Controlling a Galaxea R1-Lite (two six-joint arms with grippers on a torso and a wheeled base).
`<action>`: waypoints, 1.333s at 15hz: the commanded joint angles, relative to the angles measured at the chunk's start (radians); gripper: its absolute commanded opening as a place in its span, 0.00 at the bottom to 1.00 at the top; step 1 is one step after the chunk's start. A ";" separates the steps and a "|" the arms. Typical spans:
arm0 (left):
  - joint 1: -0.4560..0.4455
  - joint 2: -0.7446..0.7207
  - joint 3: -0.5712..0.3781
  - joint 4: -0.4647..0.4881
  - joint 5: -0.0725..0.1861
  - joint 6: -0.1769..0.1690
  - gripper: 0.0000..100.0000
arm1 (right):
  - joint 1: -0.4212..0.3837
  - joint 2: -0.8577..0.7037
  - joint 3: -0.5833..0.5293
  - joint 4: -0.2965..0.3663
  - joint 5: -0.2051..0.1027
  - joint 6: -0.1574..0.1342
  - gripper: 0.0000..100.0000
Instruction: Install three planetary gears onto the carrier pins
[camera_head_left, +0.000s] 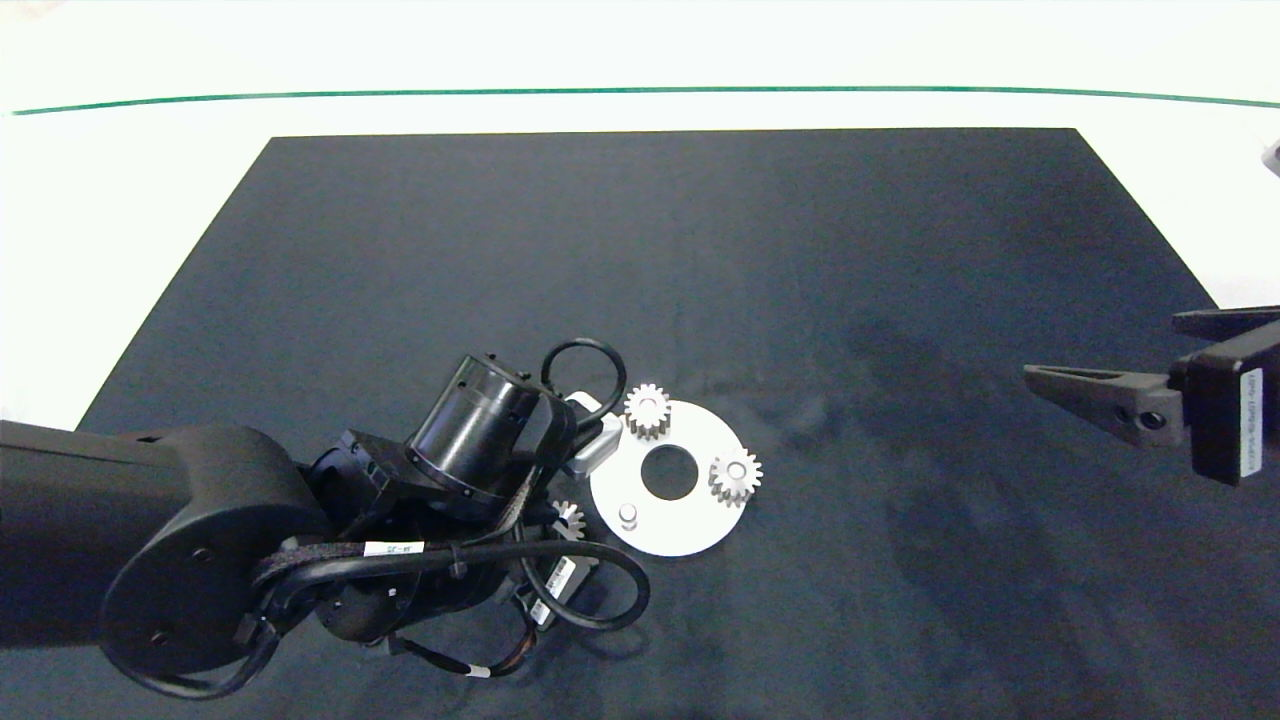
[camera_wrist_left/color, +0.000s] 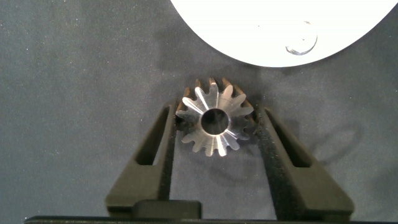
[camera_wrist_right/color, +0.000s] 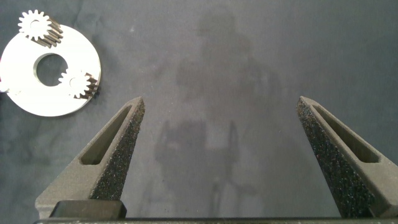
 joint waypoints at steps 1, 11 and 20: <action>-0.001 0.003 0.000 0.001 0.002 -0.001 0.39 | 0.000 0.001 0.001 0.002 -0.003 0.000 1.00; 0.010 -0.023 0.016 -0.006 0.003 -0.001 0.18 | 0.000 -0.004 0.001 0.002 -0.003 0.000 1.00; 0.018 -0.068 0.020 -0.003 0.005 0.033 0.16 | 0.000 -0.015 -0.001 0.002 -0.003 0.000 1.00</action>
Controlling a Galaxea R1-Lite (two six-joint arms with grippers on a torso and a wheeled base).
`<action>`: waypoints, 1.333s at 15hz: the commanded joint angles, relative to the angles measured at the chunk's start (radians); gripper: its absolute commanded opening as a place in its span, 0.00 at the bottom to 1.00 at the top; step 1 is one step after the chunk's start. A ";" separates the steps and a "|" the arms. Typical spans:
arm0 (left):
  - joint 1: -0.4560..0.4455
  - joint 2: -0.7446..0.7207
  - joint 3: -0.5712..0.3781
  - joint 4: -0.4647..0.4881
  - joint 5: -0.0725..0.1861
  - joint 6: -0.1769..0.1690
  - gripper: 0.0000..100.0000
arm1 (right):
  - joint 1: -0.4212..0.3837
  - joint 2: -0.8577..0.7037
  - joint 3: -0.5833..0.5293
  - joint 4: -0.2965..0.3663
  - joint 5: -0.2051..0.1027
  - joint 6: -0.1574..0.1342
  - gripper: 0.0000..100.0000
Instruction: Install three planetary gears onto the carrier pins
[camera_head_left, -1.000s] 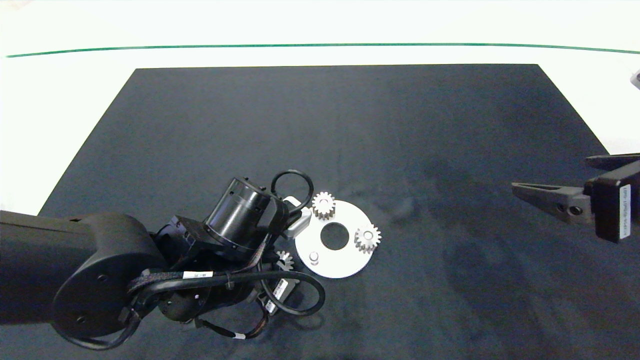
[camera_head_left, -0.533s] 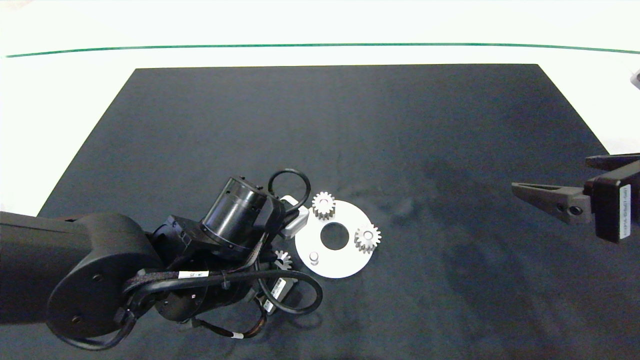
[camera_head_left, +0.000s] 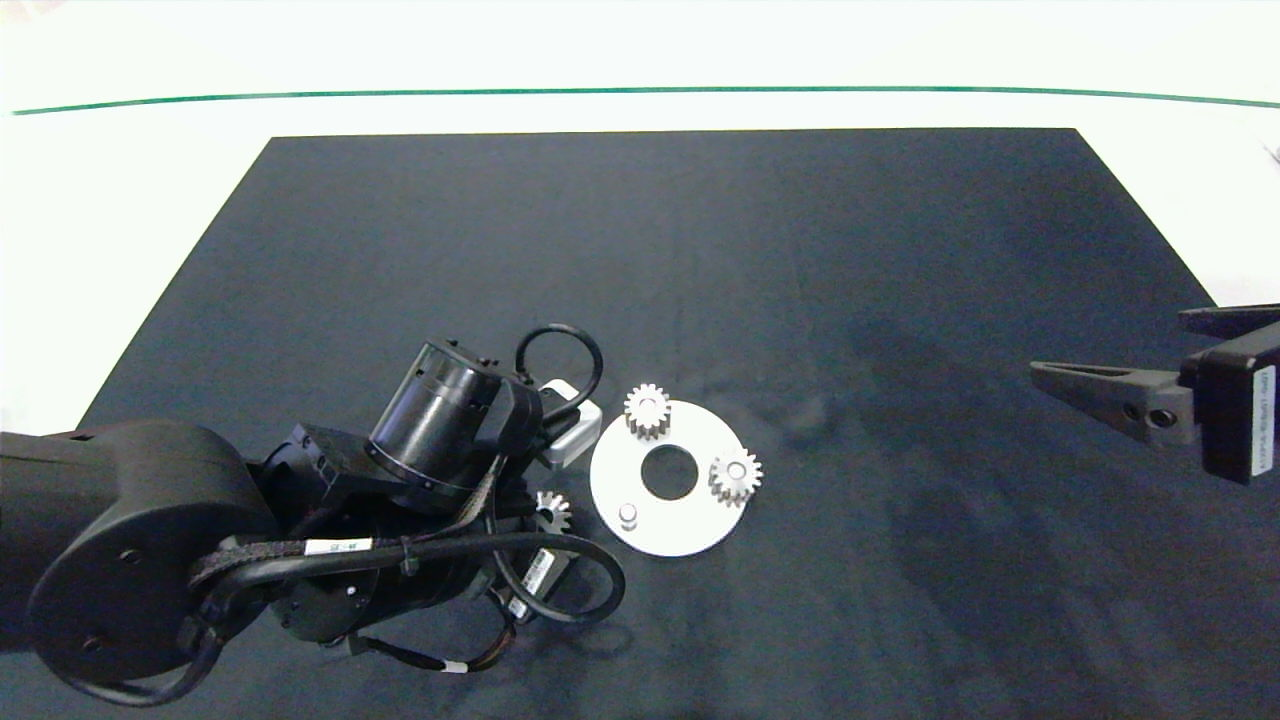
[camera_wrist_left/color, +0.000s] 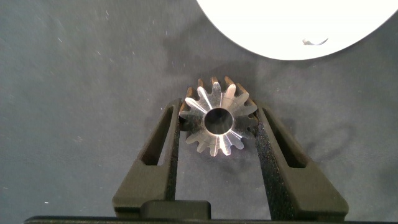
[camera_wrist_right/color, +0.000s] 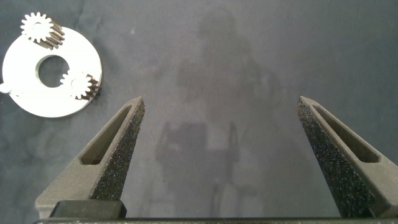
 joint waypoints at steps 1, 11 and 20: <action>-0.007 -0.030 0.002 0.003 0.004 0.015 0.16 | -0.003 -0.006 0.000 0.002 -0.004 0.000 1.00; -0.052 -0.111 -0.082 0.134 0.004 0.050 0.16 | -0.006 -0.026 -0.003 0.002 -0.004 -0.008 1.00; -0.159 -0.048 -0.131 0.132 0.004 0.049 0.16 | -0.001 -0.026 -0.005 0.002 -0.002 -0.010 1.00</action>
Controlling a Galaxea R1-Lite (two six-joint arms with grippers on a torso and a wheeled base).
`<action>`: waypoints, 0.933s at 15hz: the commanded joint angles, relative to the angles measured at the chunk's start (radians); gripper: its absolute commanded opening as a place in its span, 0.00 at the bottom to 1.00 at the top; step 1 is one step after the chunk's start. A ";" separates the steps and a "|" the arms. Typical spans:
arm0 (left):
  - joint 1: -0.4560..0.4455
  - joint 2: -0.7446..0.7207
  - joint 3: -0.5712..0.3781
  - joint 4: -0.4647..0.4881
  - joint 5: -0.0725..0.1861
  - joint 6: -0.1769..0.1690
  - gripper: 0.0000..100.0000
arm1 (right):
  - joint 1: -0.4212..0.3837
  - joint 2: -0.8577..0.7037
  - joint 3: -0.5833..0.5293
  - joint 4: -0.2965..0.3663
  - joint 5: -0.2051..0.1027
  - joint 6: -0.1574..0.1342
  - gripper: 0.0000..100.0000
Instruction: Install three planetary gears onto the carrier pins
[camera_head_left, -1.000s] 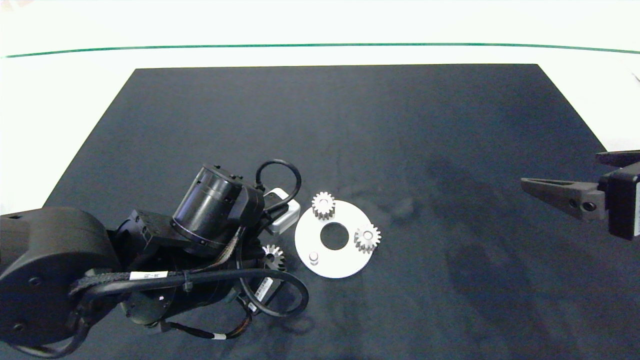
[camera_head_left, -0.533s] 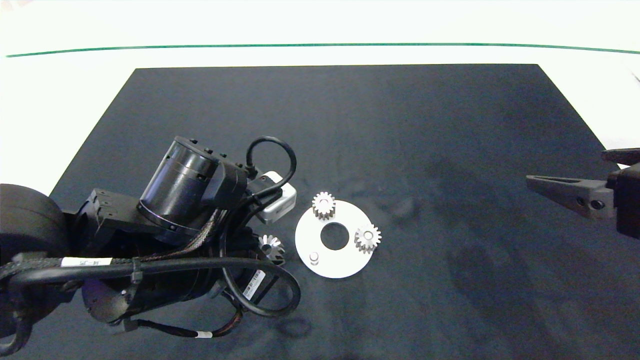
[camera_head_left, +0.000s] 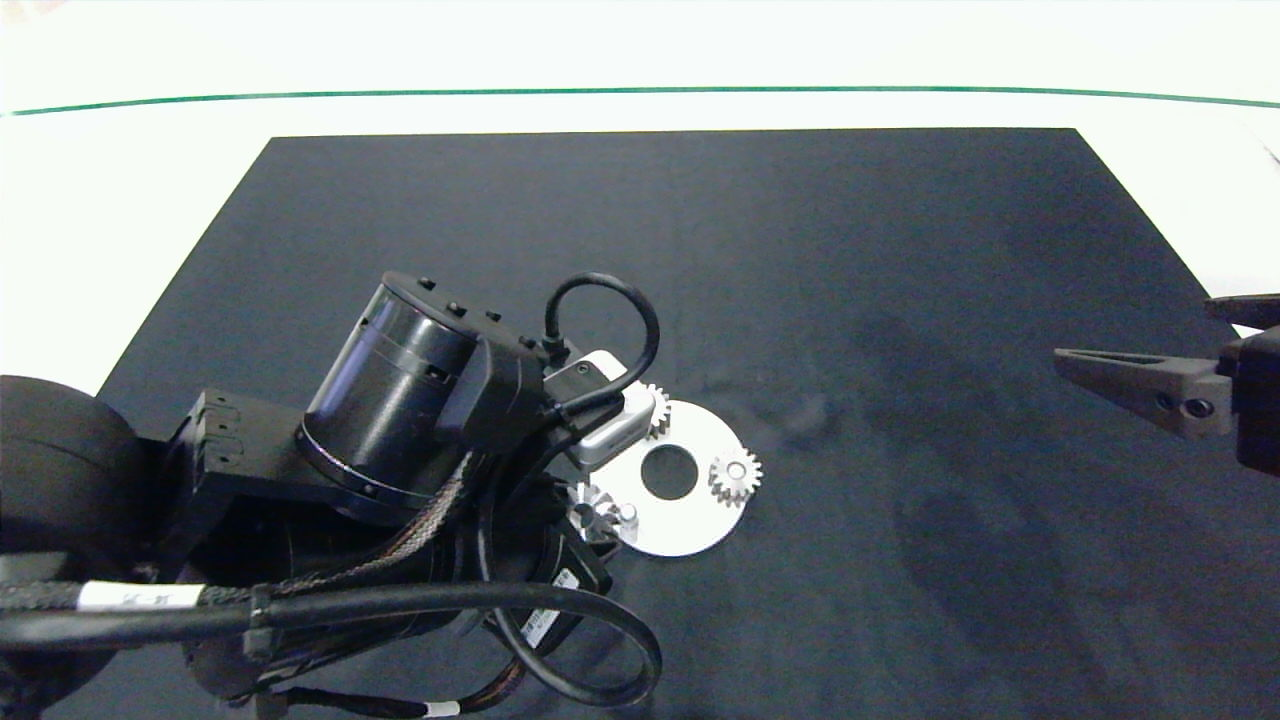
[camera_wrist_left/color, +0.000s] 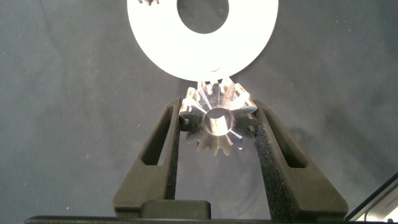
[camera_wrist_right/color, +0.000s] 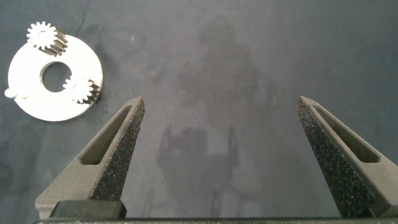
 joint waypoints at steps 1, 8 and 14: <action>-0.003 0.063 -0.031 0.001 0.002 -0.001 0.16 | 0.001 -0.002 0.000 0.002 -0.003 -0.005 1.00; -0.003 0.135 -0.074 -0.001 0.002 0.004 0.16 | 0.001 -0.002 0.002 0.002 -0.001 -0.008 1.00; 0.003 0.168 -0.085 -0.004 0.002 0.004 0.16 | 0.001 -0.005 0.003 0.003 -0.003 -0.008 1.00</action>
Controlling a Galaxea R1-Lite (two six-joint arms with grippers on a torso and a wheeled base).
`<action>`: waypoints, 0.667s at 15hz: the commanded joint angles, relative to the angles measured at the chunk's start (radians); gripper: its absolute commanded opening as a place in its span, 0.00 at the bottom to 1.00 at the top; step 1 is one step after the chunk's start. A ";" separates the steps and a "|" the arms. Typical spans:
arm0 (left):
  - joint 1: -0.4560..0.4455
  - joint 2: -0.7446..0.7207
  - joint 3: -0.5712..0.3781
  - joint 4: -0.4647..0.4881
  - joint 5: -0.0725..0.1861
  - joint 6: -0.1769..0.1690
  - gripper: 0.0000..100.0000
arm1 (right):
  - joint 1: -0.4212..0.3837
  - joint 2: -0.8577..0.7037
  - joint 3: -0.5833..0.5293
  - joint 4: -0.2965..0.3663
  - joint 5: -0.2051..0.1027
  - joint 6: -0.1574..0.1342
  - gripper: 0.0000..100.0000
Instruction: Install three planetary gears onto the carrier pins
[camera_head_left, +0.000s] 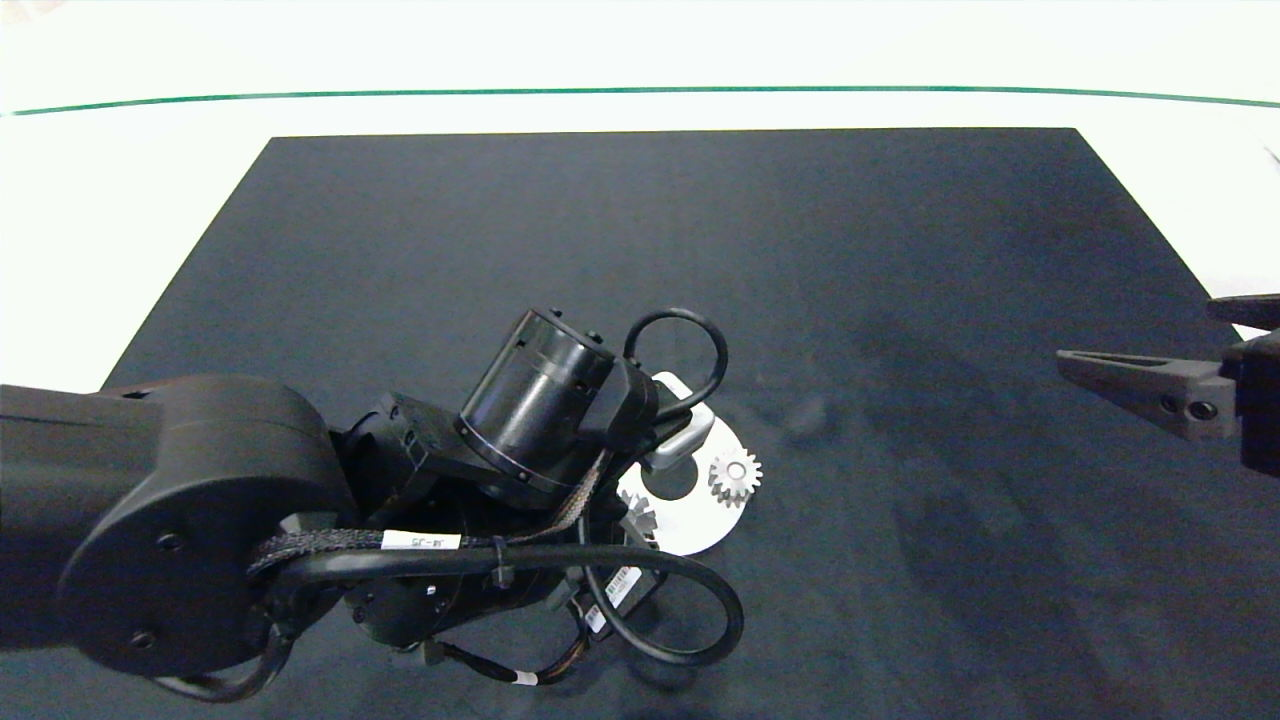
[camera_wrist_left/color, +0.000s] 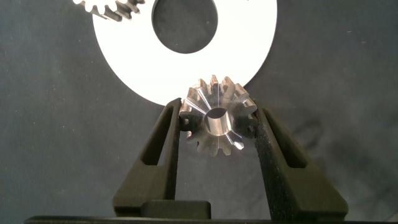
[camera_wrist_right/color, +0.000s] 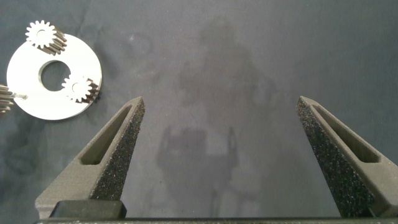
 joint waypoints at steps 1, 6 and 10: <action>0.002 0.020 -0.004 0.001 0.002 0.001 0.16 | 0.000 -0.001 0.001 0.002 -0.002 -0.001 1.00; 0.005 0.020 -0.031 0.002 0.002 0.009 0.16 | 0.000 -0.003 0.001 0.002 -0.003 -0.001 1.00; 0.005 0.029 -0.032 0.002 0.002 0.015 0.16 | 0.003 -0.003 0.001 0.002 -0.003 -0.002 1.00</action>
